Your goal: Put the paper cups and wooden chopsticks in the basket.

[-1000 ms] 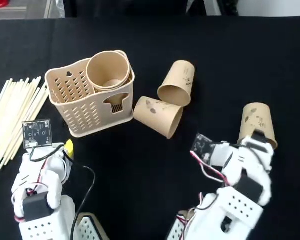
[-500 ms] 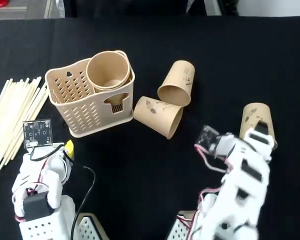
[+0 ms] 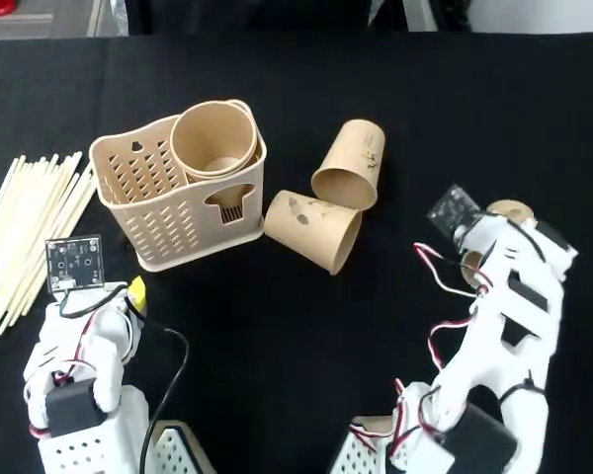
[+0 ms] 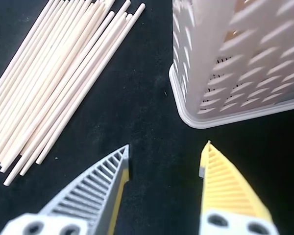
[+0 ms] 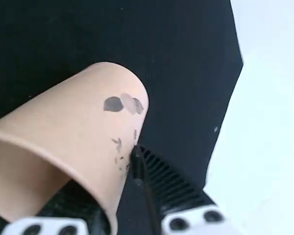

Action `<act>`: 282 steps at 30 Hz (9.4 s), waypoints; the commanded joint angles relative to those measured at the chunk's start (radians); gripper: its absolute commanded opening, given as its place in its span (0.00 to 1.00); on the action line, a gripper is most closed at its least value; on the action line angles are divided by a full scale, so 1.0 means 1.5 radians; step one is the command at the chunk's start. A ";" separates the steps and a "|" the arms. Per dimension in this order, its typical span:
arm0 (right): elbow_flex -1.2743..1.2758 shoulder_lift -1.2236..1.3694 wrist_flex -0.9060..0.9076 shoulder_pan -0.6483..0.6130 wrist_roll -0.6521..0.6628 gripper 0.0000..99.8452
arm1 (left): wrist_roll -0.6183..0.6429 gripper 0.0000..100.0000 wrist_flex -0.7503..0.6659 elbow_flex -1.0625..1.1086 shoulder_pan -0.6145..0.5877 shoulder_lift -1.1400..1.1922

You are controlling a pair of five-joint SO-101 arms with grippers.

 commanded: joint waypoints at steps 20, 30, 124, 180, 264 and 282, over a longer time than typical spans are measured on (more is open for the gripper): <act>-0.867 -0.049 0.932 -0.384 -0.581 0.01 | 0.001 0.23 -0.010 -0.002 -0.001 -0.001; -1.058 0.079 0.919 -0.637 -0.671 0.01 | 0.001 0.23 -0.010 -0.002 -0.001 -0.001; -0.450 -0.126 0.845 -0.449 -0.089 0.41 | 0.001 0.23 -0.019 0.006 -0.001 -0.001; -0.086 -0.436 0.552 -0.573 -0.430 0.01 | 0.001 0.23 -0.020 0.013 -0.001 -0.001; -1.090 0.086 1.003 -0.538 -0.695 0.01 | 0.001 0.23 -0.020 0.014 -0.001 -0.001; -1.326 0.277 1.080 -0.748 -0.770 0.01 | 0.000 0.23 -0.020 0.014 -0.001 -0.001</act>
